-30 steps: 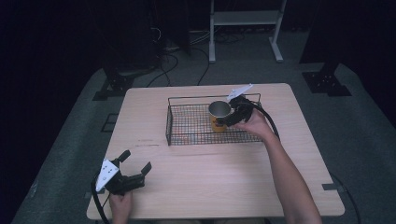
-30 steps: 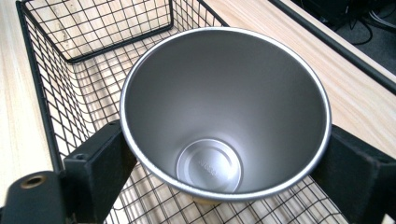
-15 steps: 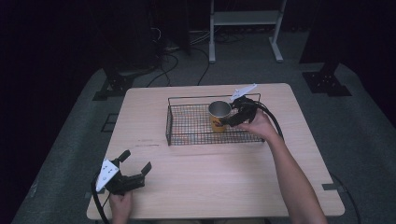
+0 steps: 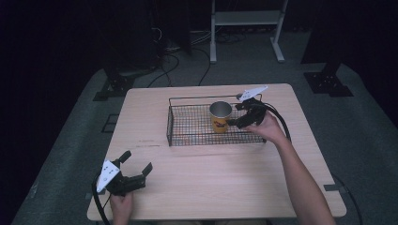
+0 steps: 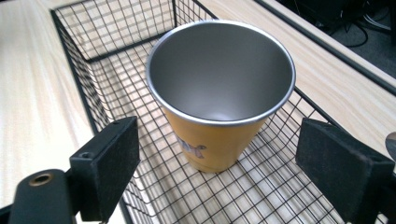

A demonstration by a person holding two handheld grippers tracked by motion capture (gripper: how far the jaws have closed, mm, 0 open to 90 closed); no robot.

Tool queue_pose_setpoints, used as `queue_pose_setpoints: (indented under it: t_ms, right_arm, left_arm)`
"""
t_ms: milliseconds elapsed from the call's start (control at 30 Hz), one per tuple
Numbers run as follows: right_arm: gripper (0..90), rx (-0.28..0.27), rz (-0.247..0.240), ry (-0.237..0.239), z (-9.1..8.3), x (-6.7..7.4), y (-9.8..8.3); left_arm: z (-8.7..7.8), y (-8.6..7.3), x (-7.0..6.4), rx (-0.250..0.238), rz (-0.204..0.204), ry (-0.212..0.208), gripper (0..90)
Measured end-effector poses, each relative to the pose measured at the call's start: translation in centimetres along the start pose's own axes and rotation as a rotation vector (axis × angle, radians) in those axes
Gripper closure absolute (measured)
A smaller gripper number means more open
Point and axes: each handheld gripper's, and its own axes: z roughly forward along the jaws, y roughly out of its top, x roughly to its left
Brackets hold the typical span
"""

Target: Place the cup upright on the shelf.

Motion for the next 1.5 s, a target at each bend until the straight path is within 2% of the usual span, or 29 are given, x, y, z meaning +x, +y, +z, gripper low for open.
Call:
queue_pose_setpoints:
  t_ms: [167, 567, 700, 1033, 1133, 1500]
  right_arm:
    - [12.7, -0.047, 0.002, 0.000, -1.0, 0.4, -0.2]
    - [12.7, -0.083, 0.043, 0.023, -3.2, 0.5, -2.3]
    - [12.7, -0.118, 0.045, 0.020, -4.2, 0.7, -3.0]
    - [12.7, -0.139, 0.054, 0.032, -5.0, 1.1, -4.0]
    - [12.7, -0.130, 0.059, 0.045, -5.0, 1.4, -4.5]
    - [12.7, -0.151, 0.067, 0.040, -5.8, 1.9, -5.3]
  left_arm:
    - [0.0, 0.0, 0.0, 0.000, 0.000, 0.000, 1.7]
    - [0.1, 0.0, 0.0, 0.009, 0.005, 0.005, 1.7]
    - [0.1, 0.0, 0.0, 0.011, 0.005, 0.007, 1.7]
    - [0.2, 0.0, 0.0, 0.013, 0.007, 0.008, 1.6]
    - [0.2, 0.0, -0.1, 0.013, 0.008, 0.006, 1.7]
    - [0.1, 0.0, 0.0, 0.009, 0.008, -0.001, 1.7]
